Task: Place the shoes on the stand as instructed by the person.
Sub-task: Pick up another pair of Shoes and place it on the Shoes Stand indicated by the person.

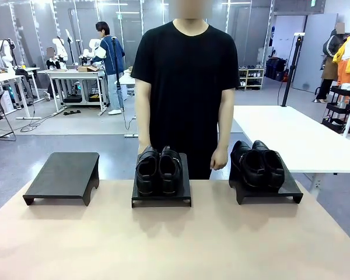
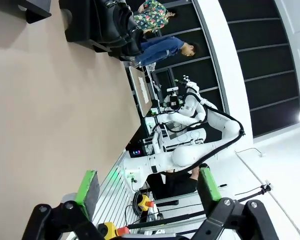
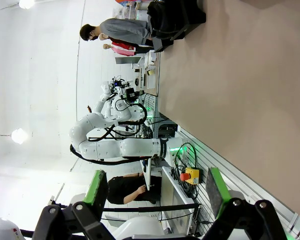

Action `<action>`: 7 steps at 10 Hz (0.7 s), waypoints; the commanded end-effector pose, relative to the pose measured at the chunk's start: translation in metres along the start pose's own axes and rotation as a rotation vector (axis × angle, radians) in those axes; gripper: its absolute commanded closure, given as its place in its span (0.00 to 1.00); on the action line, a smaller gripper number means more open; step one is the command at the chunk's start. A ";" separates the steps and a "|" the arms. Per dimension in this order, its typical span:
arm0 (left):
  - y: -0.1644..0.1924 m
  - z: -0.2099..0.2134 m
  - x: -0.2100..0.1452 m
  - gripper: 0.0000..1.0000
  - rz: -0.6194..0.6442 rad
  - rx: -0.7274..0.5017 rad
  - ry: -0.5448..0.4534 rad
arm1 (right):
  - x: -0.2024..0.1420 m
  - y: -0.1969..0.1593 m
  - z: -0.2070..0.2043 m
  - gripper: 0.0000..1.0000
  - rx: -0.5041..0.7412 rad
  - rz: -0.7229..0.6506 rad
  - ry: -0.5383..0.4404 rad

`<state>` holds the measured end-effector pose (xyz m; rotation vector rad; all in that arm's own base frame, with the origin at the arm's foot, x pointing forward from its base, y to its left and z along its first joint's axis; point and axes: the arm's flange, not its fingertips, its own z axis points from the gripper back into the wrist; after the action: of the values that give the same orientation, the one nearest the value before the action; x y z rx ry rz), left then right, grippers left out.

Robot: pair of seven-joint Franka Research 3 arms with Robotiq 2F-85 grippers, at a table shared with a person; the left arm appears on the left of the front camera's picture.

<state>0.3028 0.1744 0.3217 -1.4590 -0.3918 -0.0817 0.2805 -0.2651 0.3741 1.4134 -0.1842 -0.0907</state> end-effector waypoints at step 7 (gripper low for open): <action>-0.005 0.003 -0.001 0.00 0.006 0.011 0.009 | -0.003 0.001 0.000 0.00 -0.014 0.005 0.002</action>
<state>0.3021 0.1757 0.3220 -1.4575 -0.3948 -0.0792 0.2805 -0.2651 0.3741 1.4134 -0.1842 -0.0907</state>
